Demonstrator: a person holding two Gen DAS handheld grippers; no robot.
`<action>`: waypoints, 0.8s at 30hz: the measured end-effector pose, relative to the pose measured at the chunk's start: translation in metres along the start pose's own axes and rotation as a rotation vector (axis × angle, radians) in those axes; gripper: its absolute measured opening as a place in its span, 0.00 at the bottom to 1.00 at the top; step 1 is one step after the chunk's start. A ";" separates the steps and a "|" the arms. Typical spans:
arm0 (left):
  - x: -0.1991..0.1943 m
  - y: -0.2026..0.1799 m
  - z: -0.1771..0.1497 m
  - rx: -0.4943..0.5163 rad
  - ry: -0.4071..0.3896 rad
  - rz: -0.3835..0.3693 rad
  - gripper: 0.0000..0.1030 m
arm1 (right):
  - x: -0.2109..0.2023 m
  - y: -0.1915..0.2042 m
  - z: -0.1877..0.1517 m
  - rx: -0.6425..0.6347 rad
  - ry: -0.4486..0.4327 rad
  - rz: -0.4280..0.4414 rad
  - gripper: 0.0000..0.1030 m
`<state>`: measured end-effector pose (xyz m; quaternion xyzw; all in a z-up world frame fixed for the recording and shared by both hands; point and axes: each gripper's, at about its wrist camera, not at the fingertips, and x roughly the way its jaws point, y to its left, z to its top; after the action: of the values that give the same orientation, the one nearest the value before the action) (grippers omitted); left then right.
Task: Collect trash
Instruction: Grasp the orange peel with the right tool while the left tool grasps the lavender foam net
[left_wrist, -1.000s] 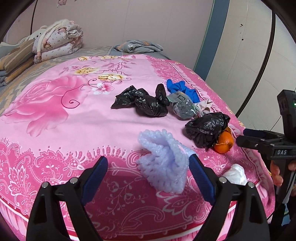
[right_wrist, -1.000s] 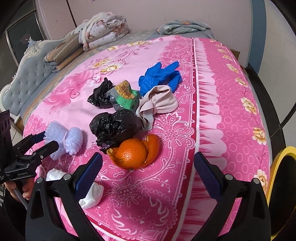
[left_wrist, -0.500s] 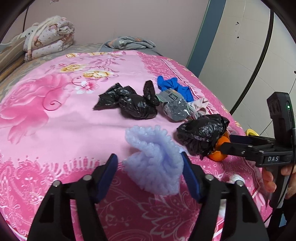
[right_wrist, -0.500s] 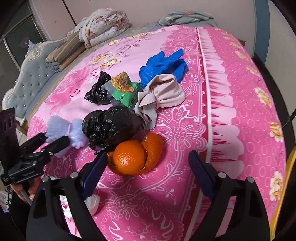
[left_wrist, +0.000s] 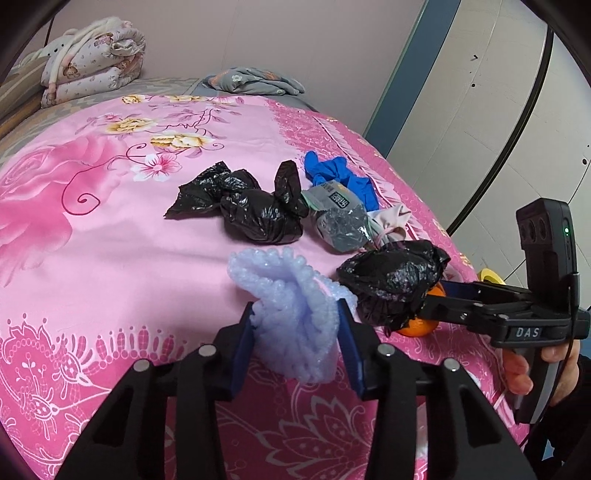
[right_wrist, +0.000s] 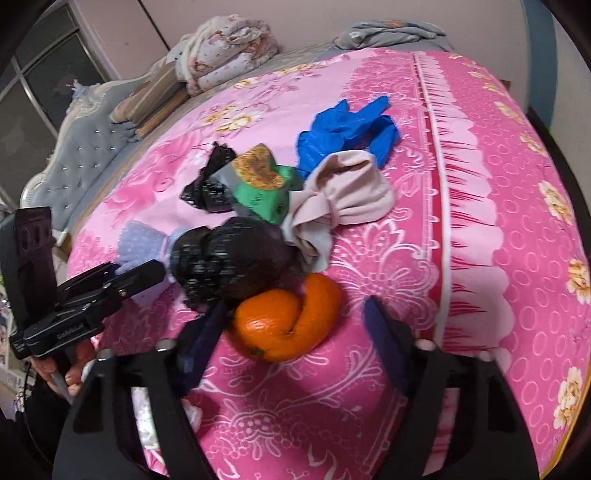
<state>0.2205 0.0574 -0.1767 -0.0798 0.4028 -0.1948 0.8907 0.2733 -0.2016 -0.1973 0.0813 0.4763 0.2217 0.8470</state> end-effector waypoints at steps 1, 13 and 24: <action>0.000 0.000 0.000 0.000 -0.001 0.000 0.38 | 0.000 0.001 0.000 0.003 0.007 0.019 0.53; -0.014 0.000 0.004 -0.013 -0.019 0.011 0.35 | -0.015 0.005 -0.005 0.019 -0.010 0.037 0.41; -0.044 -0.006 0.011 -0.017 -0.070 0.036 0.35 | -0.058 0.005 -0.016 0.021 -0.076 -0.001 0.40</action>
<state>0.2006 0.0703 -0.1372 -0.0868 0.3745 -0.1724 0.9069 0.2327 -0.2248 -0.1589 0.0984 0.4463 0.2132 0.8635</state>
